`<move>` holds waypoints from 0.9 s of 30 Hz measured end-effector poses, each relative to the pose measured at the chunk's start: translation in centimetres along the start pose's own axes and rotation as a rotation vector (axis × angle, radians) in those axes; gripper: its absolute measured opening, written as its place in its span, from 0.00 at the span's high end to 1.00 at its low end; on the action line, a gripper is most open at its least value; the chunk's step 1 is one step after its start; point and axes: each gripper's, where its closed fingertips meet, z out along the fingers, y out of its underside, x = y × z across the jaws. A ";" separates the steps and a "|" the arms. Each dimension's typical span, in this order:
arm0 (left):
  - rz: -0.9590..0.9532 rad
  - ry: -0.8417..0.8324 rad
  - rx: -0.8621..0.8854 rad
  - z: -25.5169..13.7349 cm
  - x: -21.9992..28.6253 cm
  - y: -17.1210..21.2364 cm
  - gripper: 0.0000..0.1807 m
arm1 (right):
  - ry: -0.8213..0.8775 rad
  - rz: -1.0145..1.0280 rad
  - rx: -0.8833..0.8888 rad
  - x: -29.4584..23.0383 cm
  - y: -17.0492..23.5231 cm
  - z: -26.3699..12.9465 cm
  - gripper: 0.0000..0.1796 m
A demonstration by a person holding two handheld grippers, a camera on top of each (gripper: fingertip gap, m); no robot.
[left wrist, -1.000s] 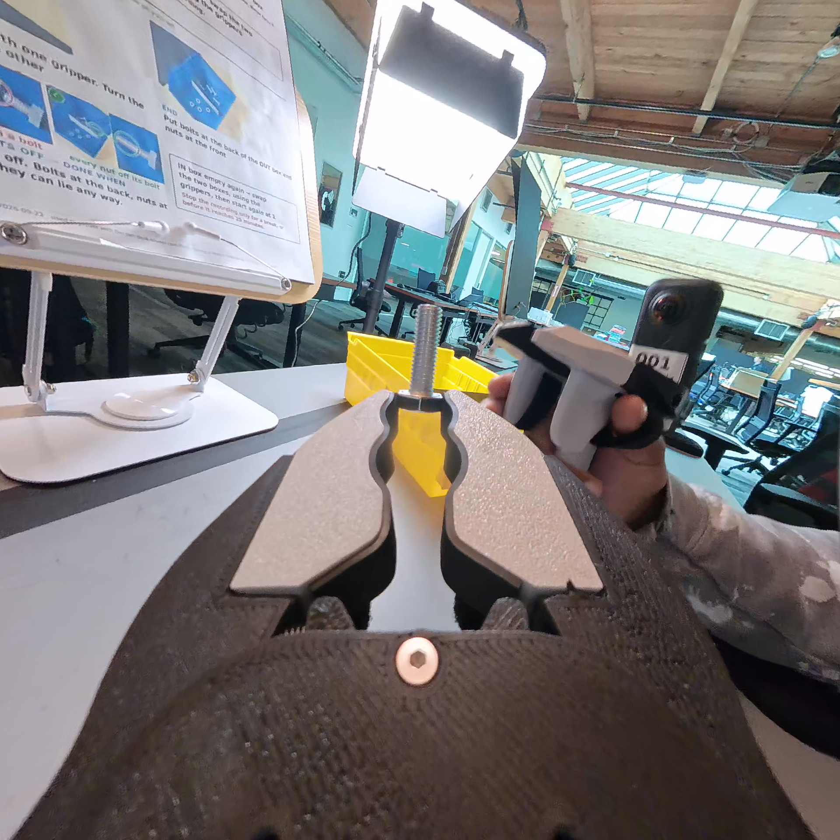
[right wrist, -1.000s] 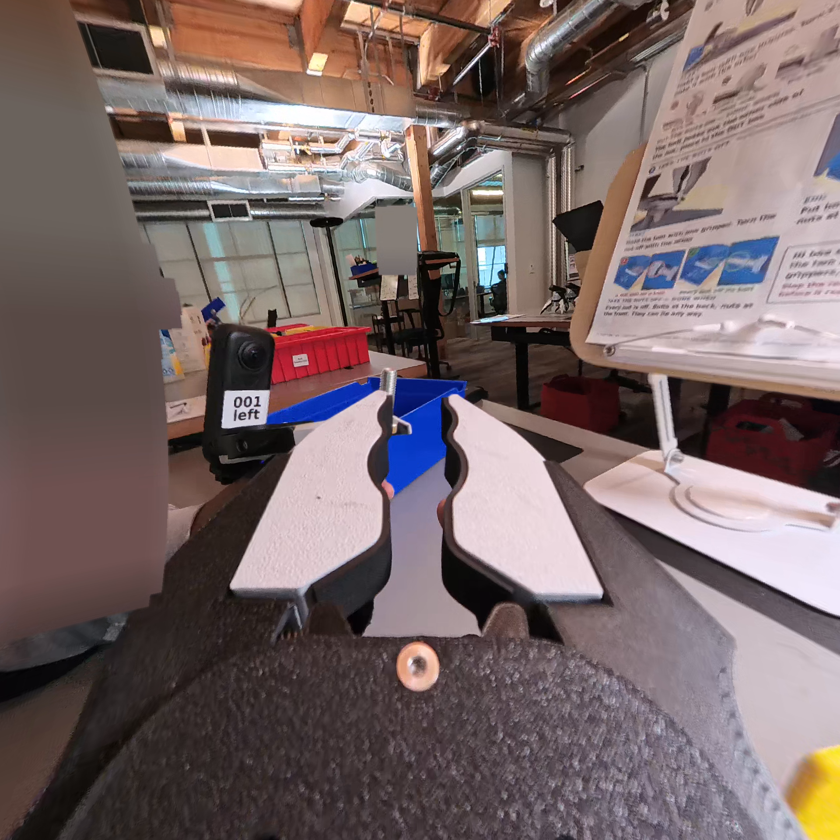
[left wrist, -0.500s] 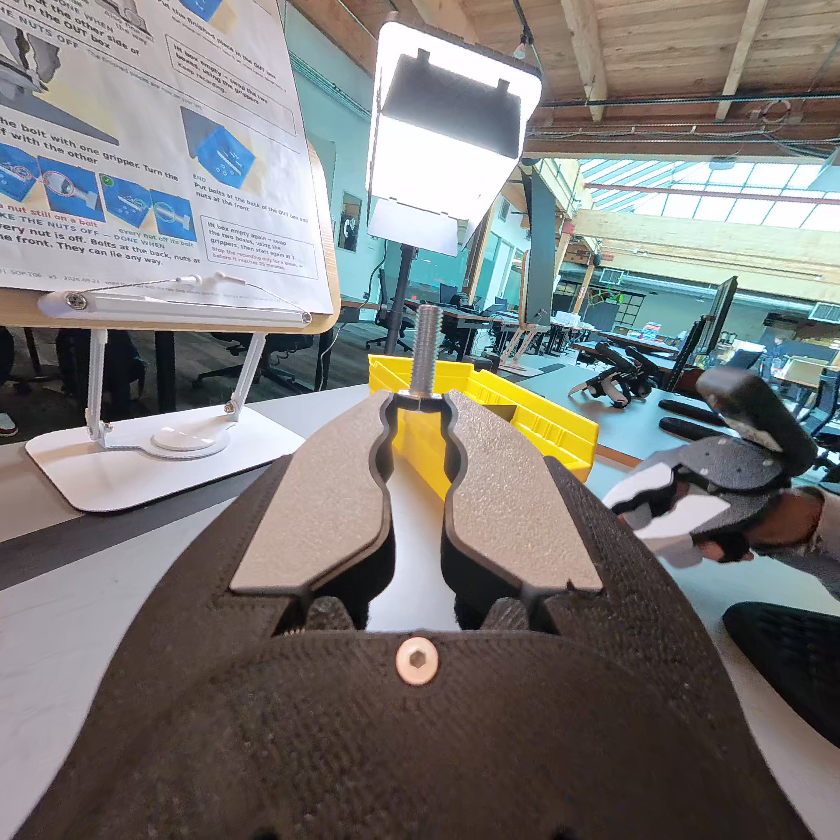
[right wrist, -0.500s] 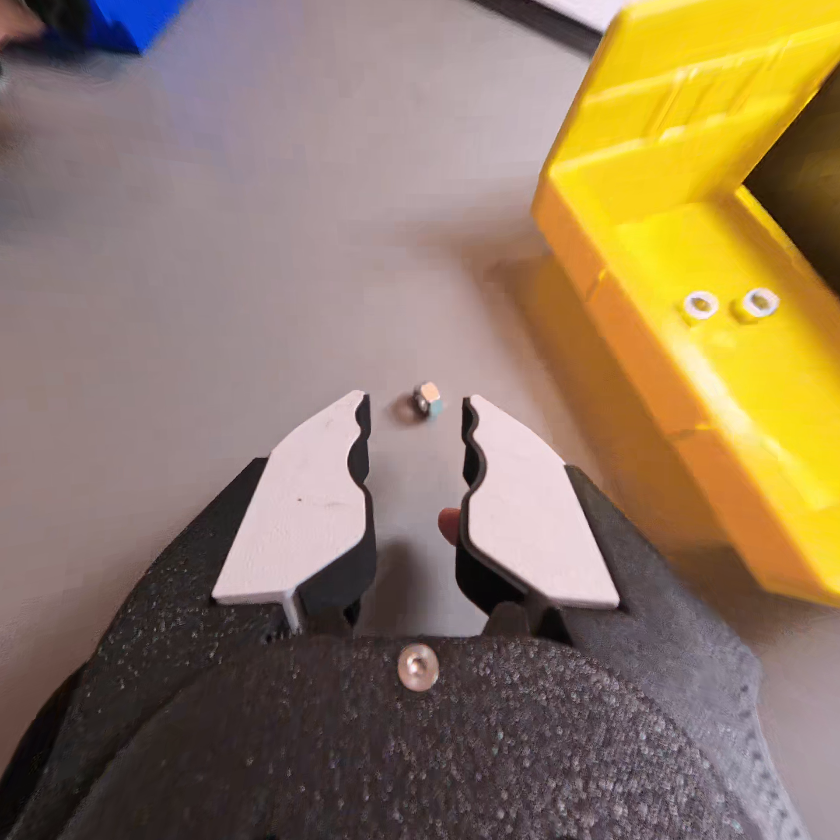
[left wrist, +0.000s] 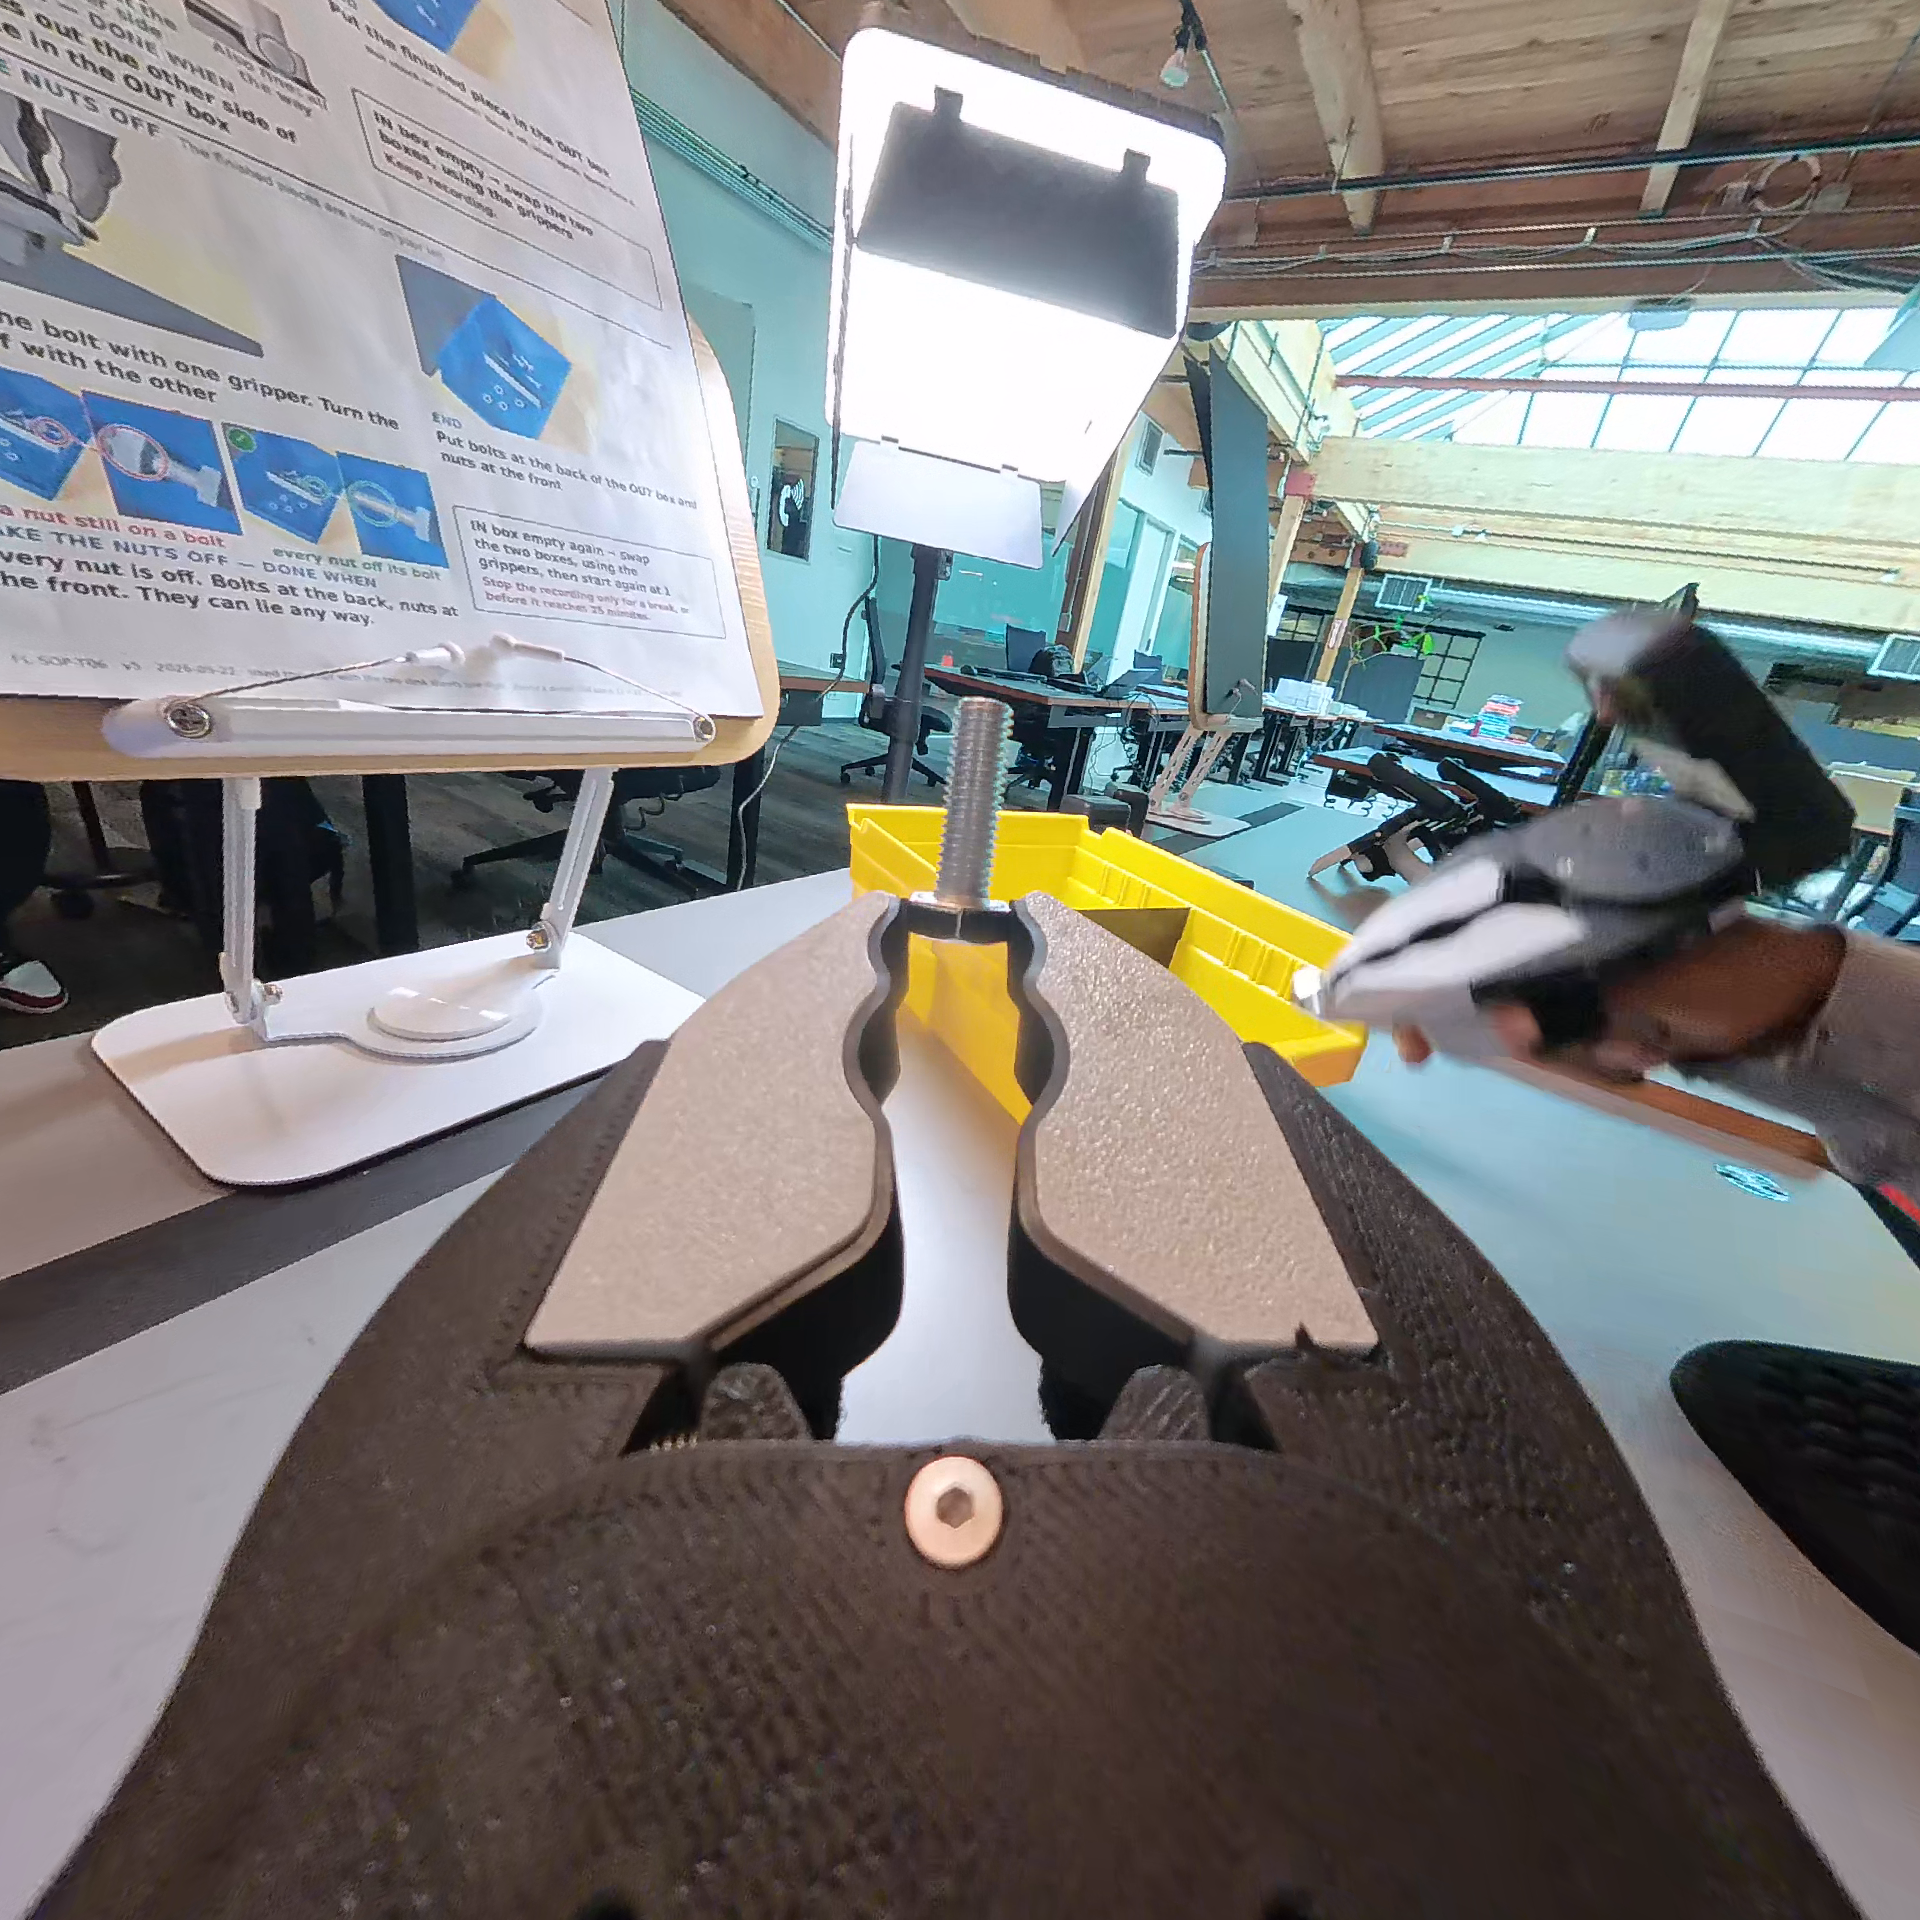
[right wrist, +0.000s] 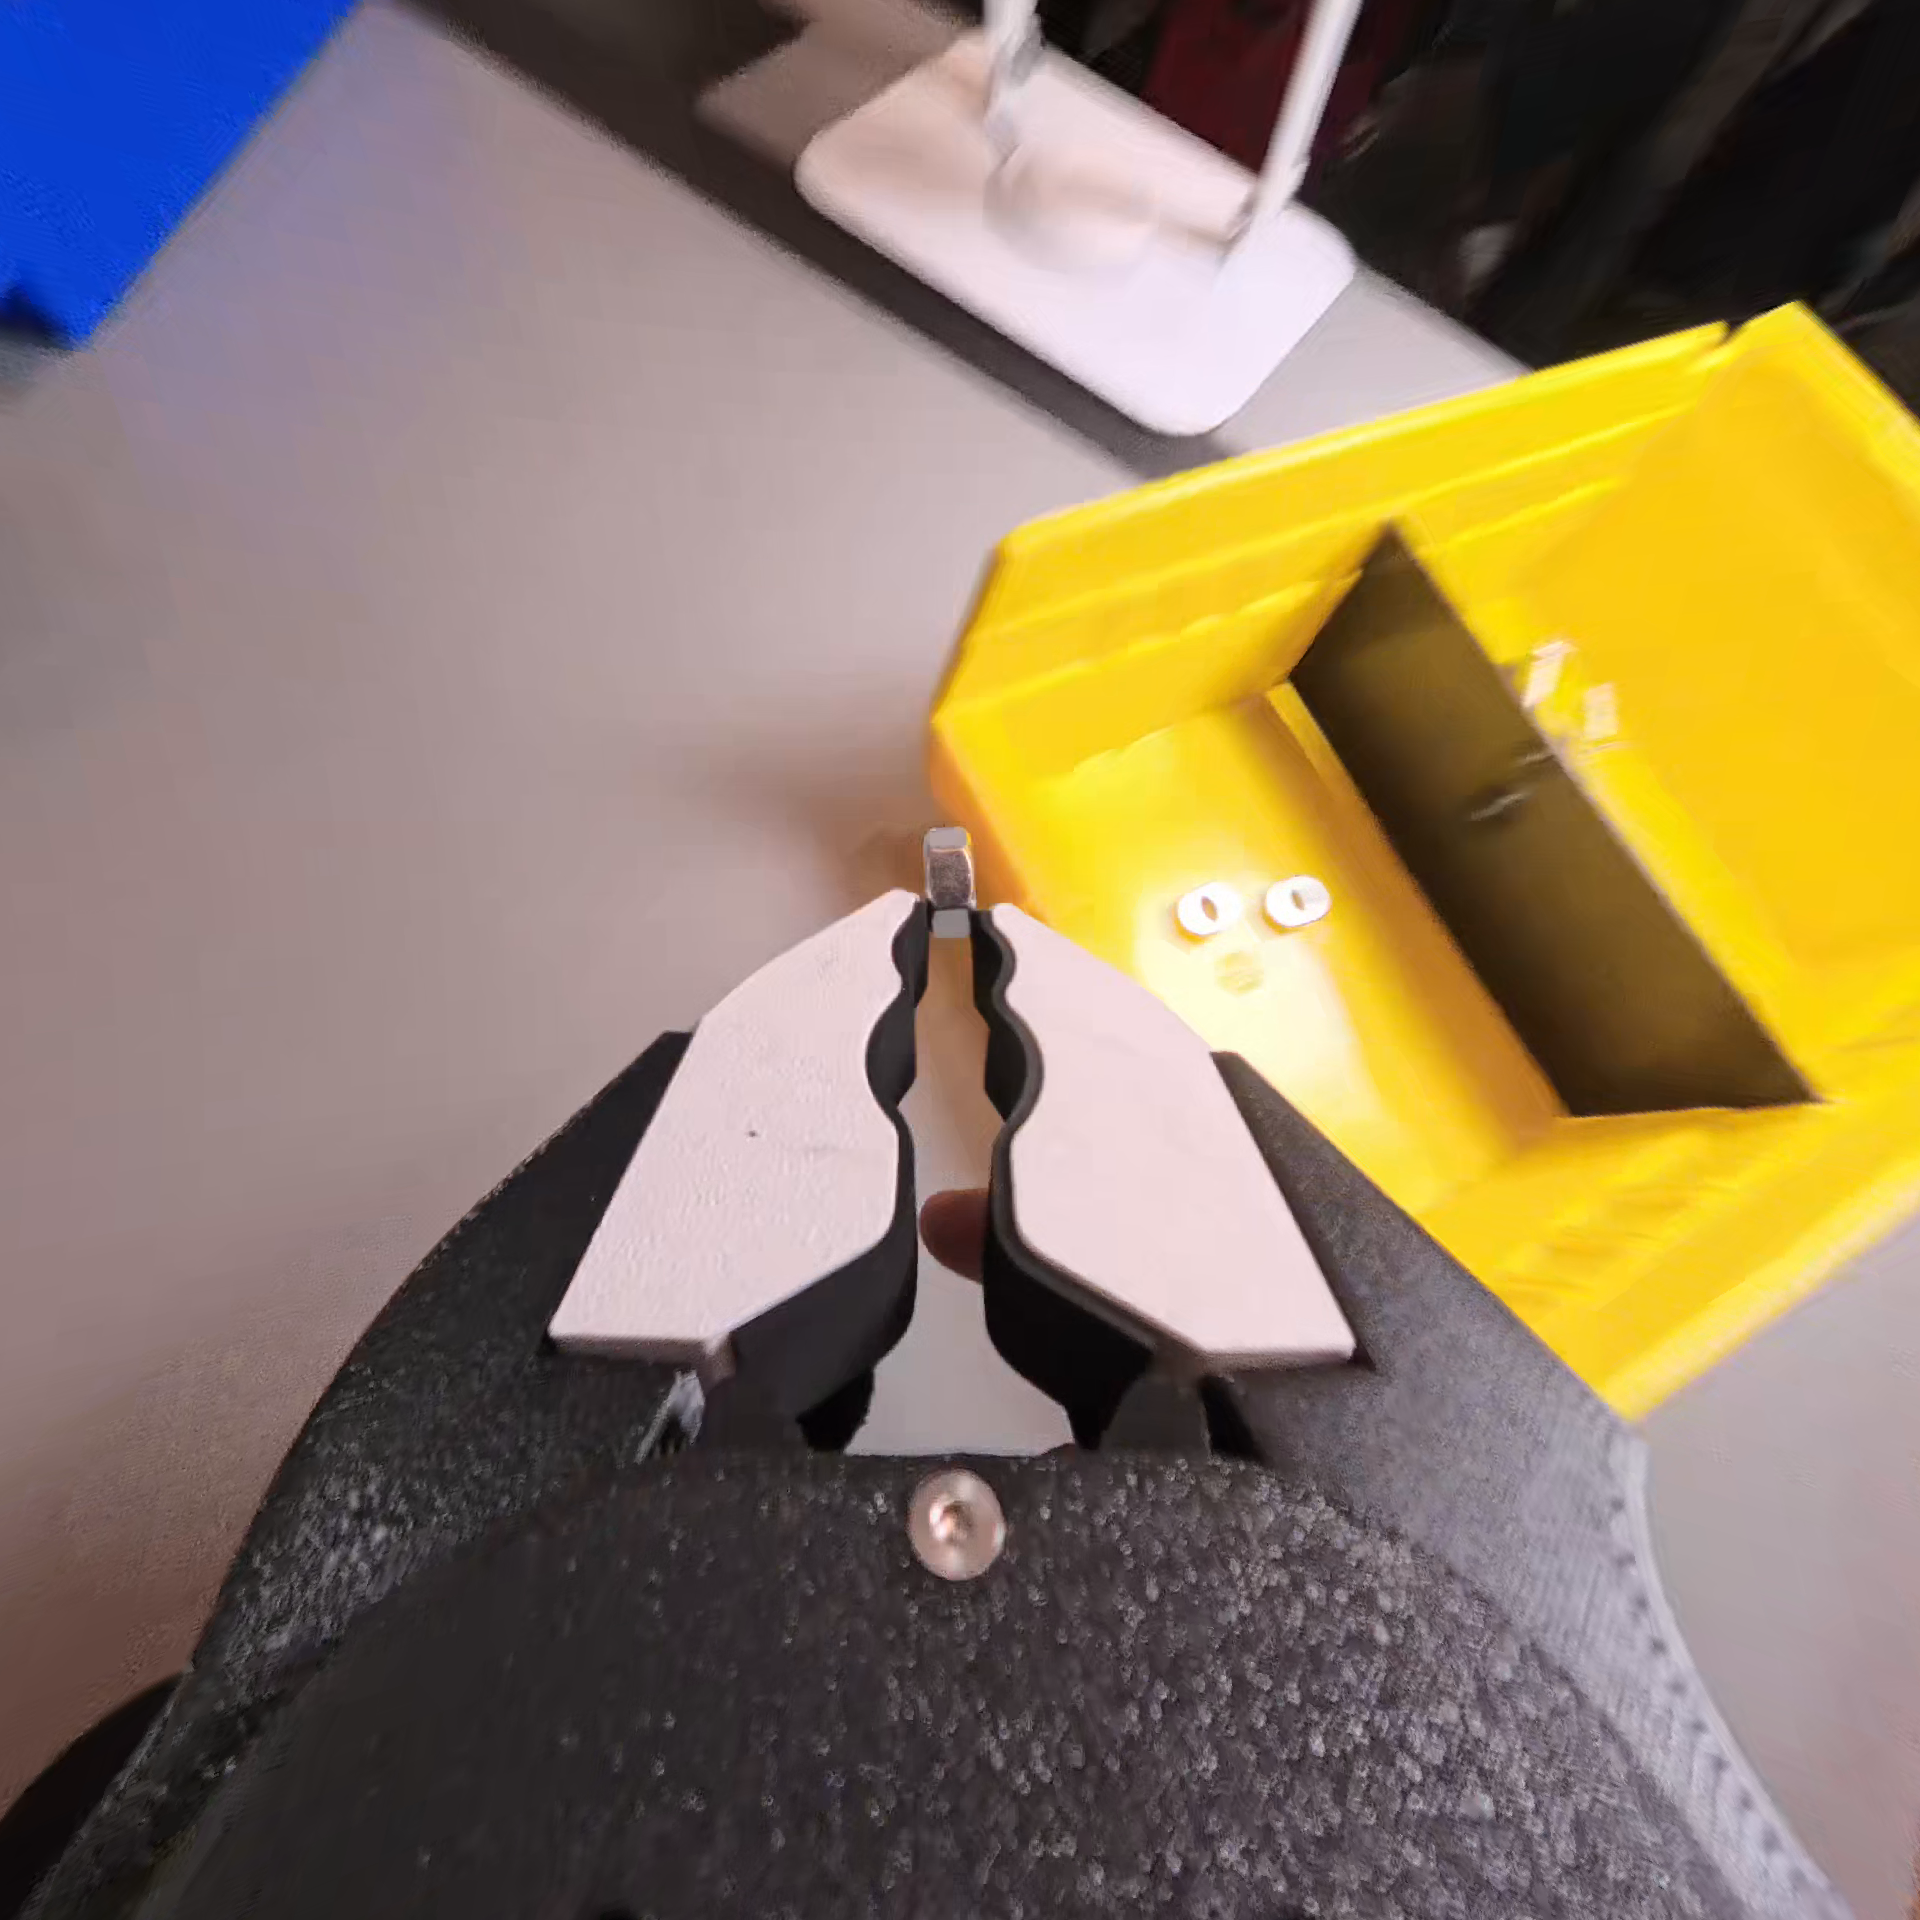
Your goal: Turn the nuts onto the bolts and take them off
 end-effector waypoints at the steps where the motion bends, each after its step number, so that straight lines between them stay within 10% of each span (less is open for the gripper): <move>1: -0.002 0.001 -0.001 0.0 0.0 0.0 0.90 | 0.045 0.011 0.026 2.0 -1.6 -0.8 0.96; 16: 0.016 0.020 -0.043 0.4 0.5 1.2 0.90 | 0.376 -0.122 -0.845 14.9 8.6 8.9 0.95; 21: 0.011 0.038 -0.066 0.7 0.5 1.8 0.90 | 0.304 -0.067 -0.696 13.8 6.0 8.1 0.86; 27: 0.012 0.105 -0.150 1.2 1.6 3.6 0.90 | -0.019 -0.200 -0.057 5.6 -7.4 4.2 0.86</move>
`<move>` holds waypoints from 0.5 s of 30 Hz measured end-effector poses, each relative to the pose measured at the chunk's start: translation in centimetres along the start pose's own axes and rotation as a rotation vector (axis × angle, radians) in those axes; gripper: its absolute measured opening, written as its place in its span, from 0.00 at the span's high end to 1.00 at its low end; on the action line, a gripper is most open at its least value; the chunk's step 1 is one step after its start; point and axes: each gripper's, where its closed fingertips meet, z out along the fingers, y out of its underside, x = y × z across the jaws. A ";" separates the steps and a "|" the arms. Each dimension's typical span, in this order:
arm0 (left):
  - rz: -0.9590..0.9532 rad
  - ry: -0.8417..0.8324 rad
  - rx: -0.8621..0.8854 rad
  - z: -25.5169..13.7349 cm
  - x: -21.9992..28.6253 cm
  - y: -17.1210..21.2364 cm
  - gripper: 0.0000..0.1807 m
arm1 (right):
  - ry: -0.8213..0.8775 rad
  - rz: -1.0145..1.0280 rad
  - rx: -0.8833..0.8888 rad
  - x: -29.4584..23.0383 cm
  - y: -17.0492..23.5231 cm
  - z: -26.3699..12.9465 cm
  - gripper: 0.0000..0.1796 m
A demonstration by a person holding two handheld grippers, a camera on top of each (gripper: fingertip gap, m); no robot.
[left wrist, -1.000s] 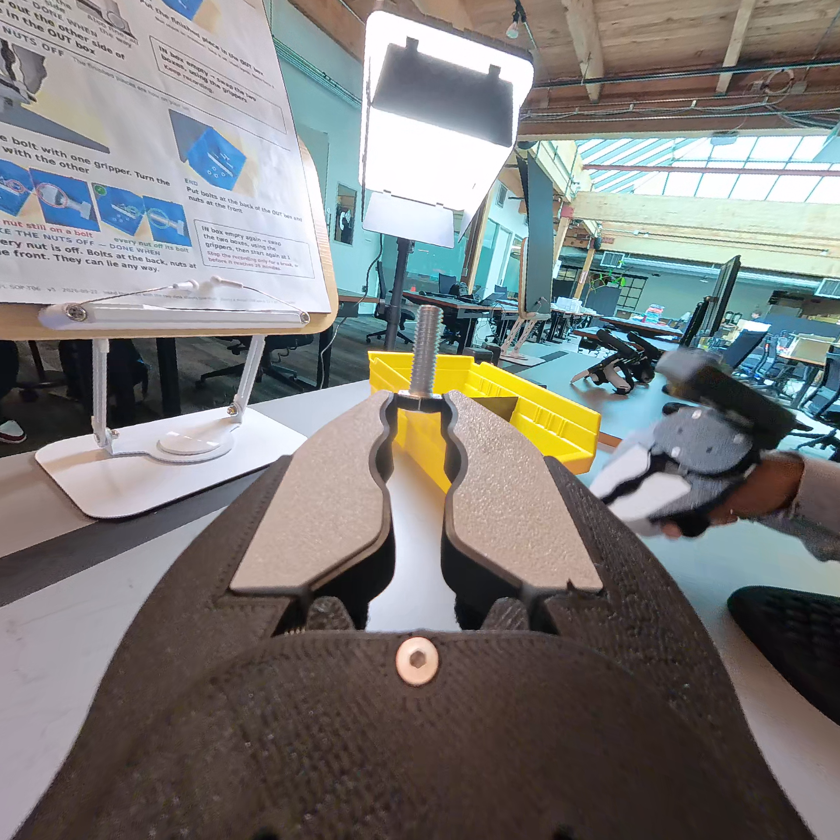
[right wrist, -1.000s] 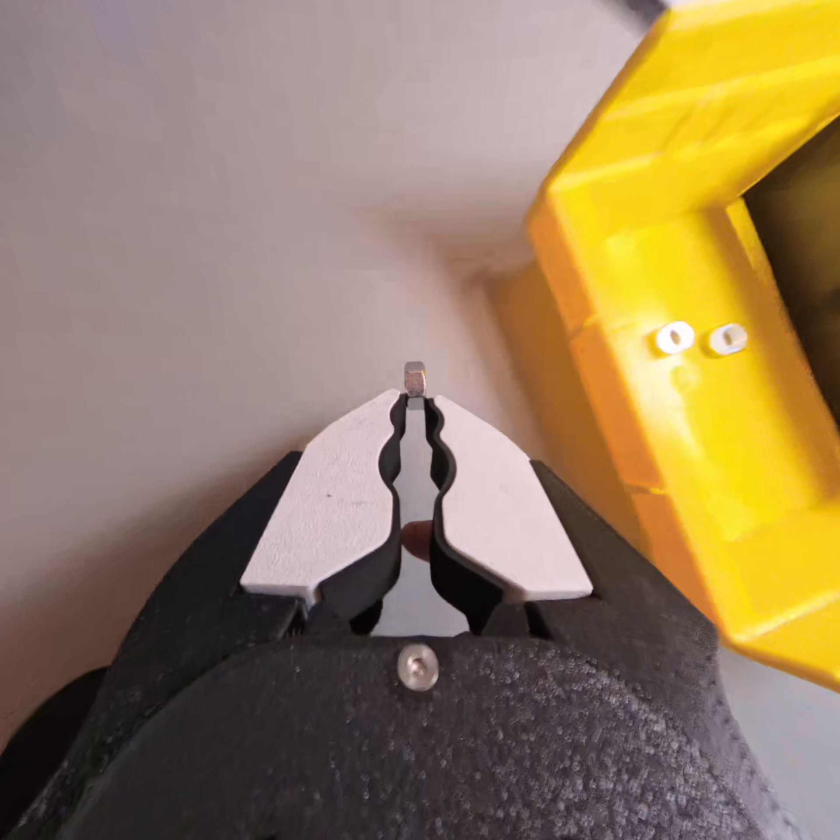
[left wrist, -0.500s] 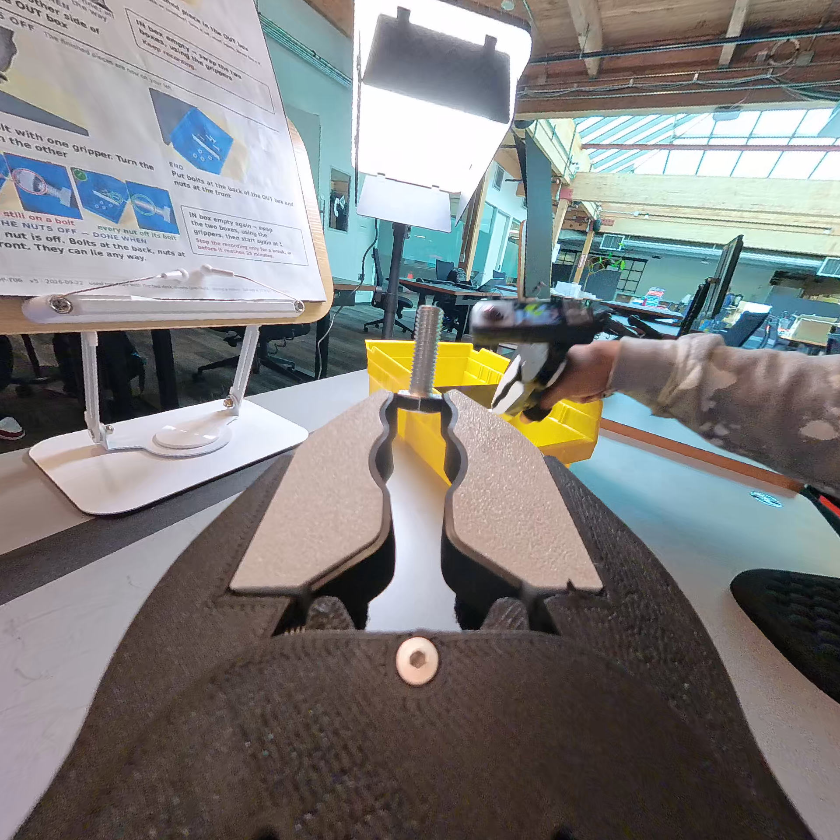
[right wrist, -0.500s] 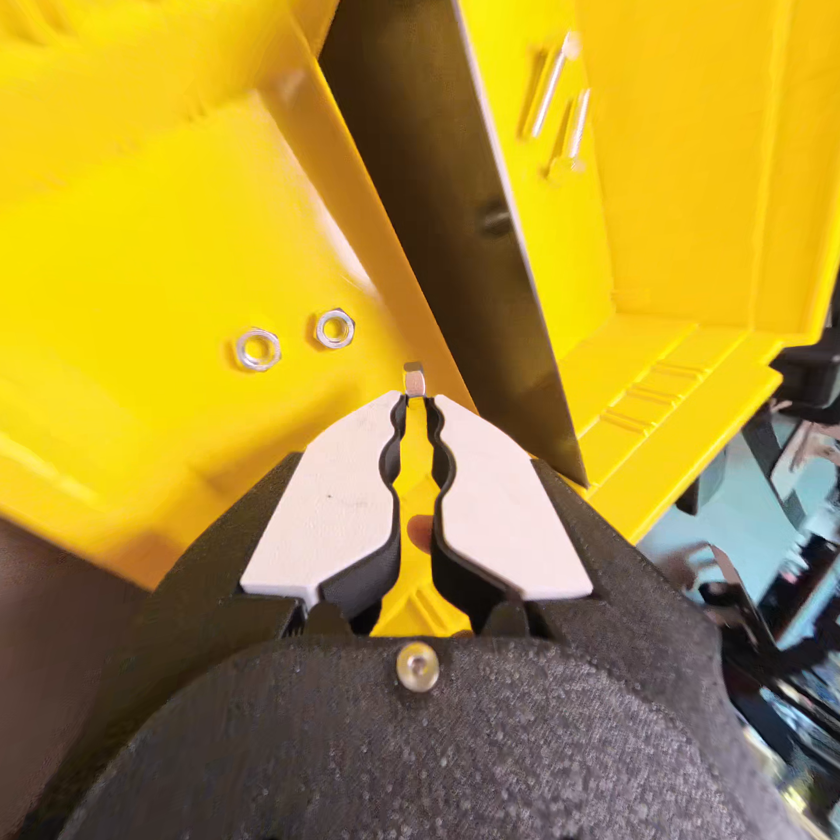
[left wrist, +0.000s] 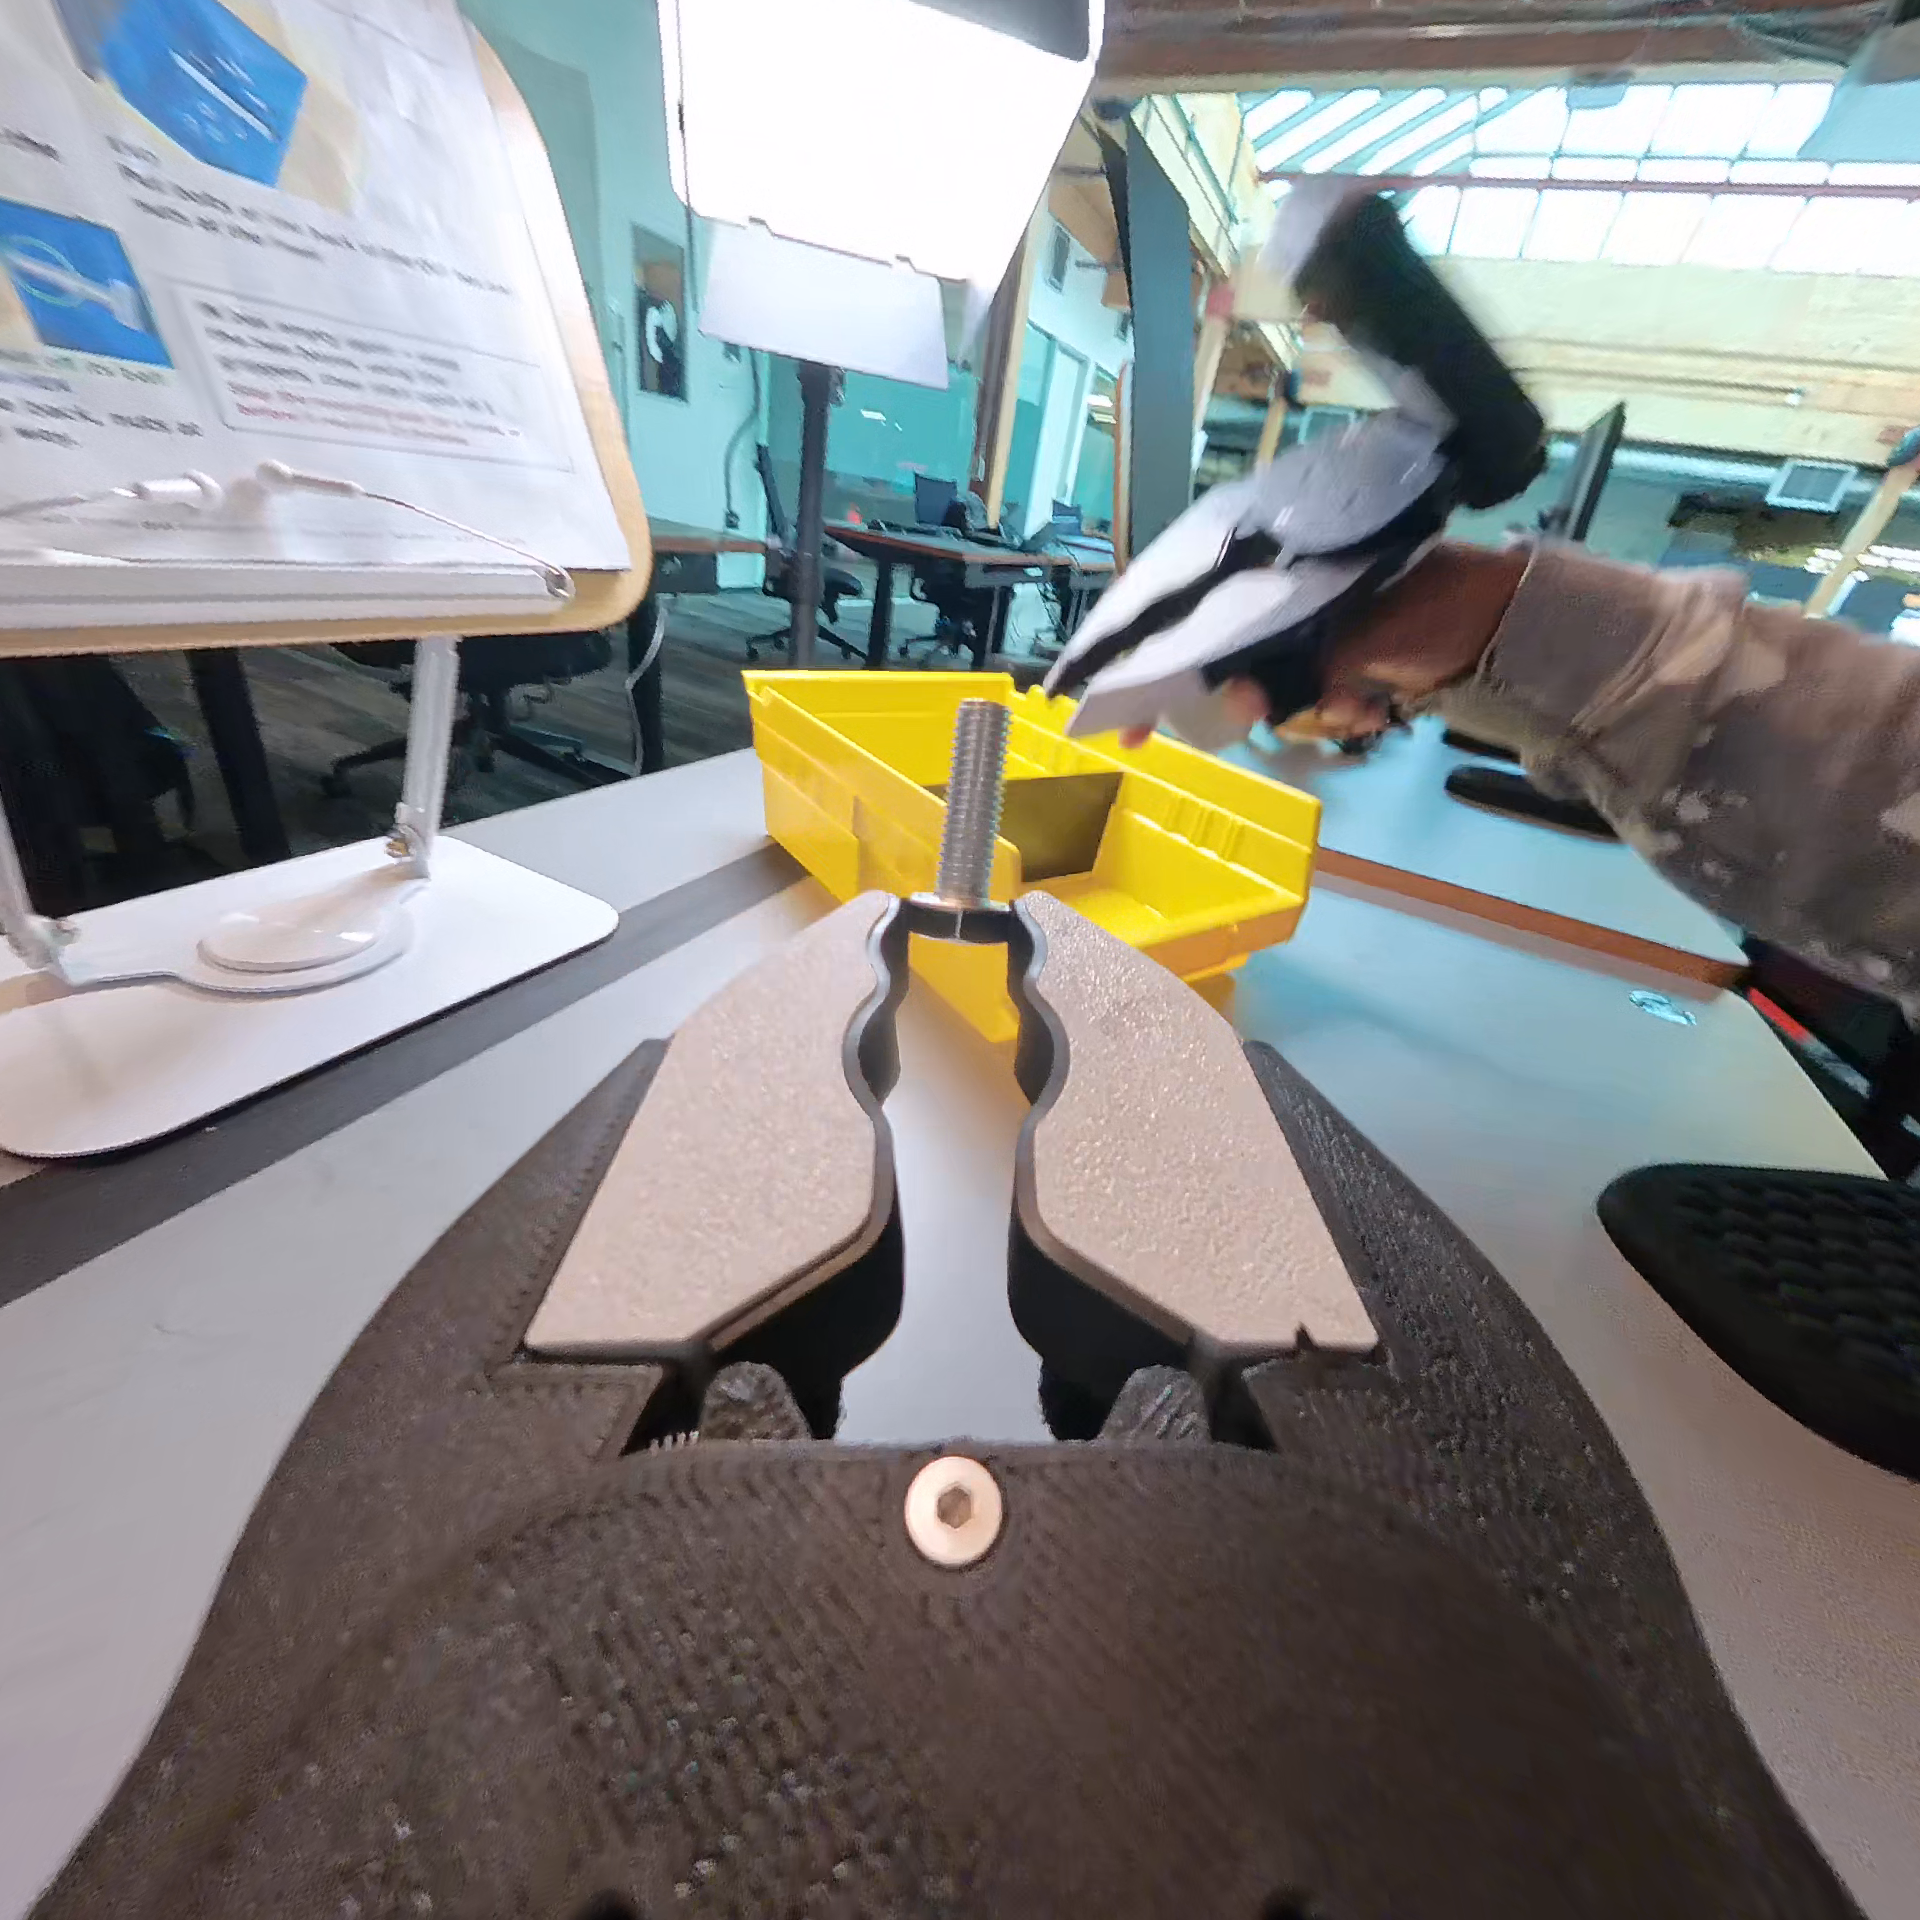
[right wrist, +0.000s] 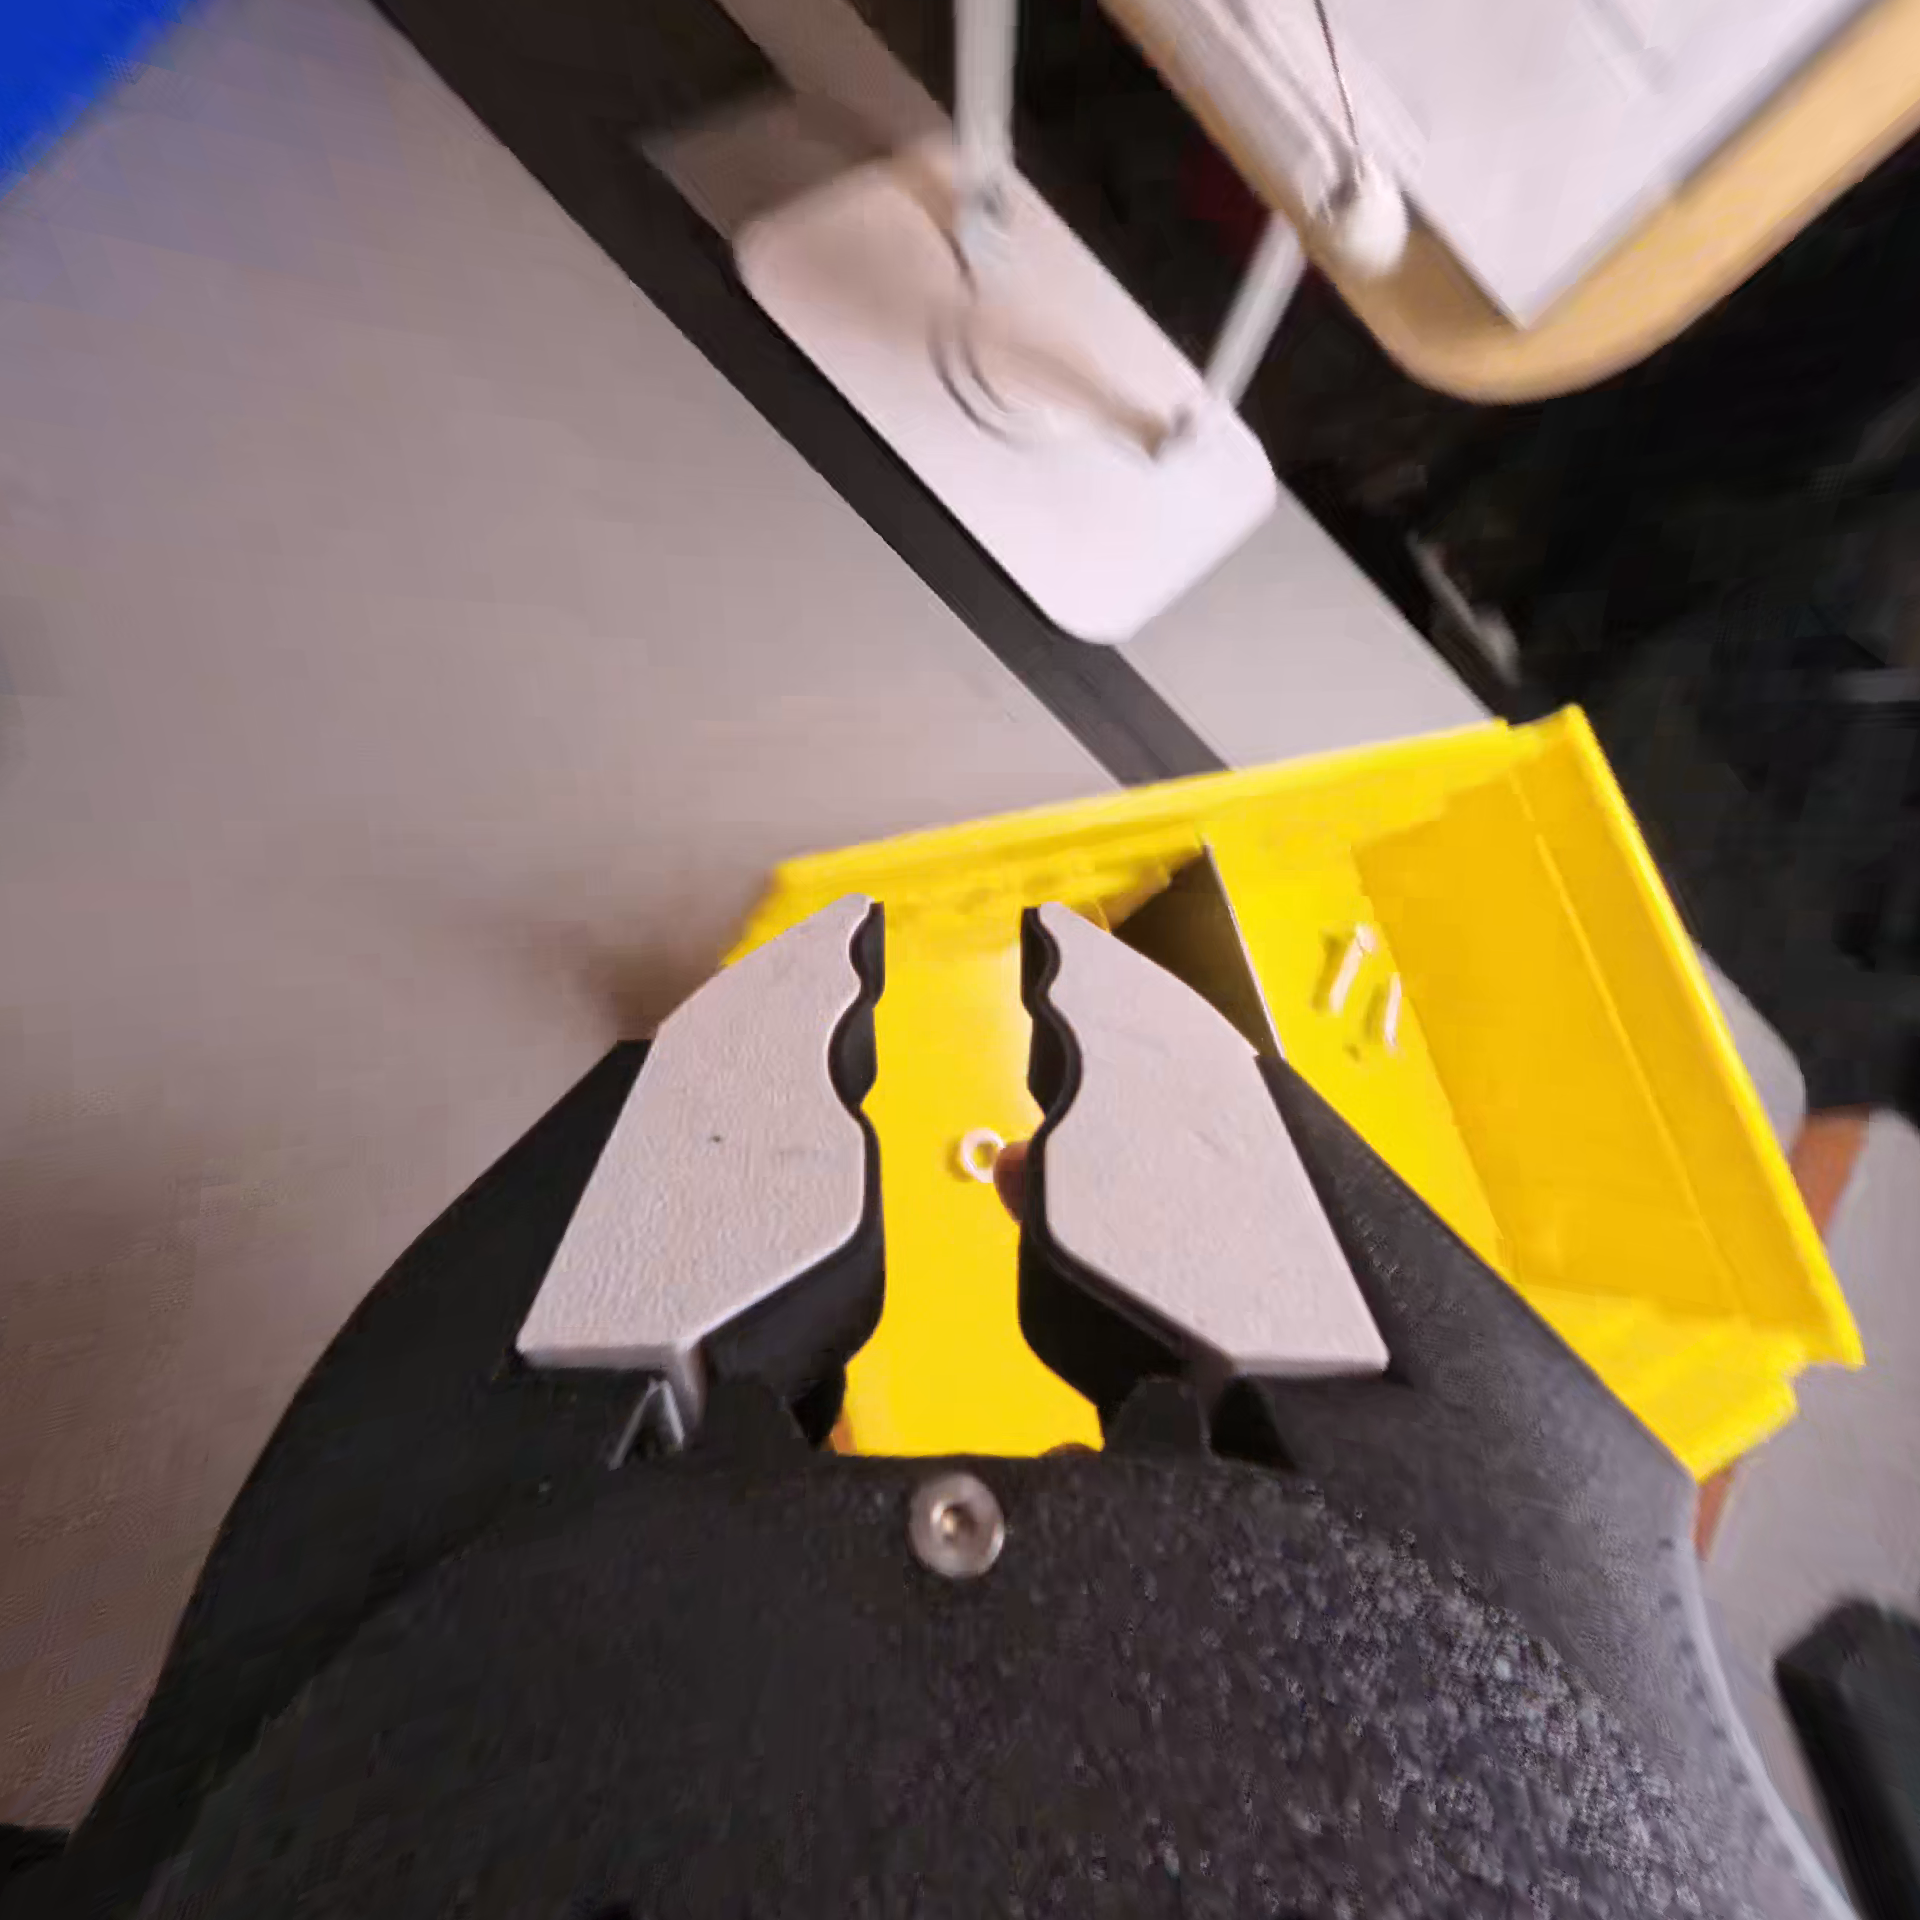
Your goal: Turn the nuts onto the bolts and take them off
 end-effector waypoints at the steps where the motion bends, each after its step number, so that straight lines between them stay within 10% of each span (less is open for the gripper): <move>1: 0.001 0.020 -0.022 0.2 0.4 0.4 0.90 | -0.075 -0.075 0.095 -2.4 -2.2 -1.2 0.86; 15: 0.019 0.268 -0.512 2.2 7.4 8.5 0.90 | -0.087 -1.119 0.019 -16.8 -1.2 -0.5 0.80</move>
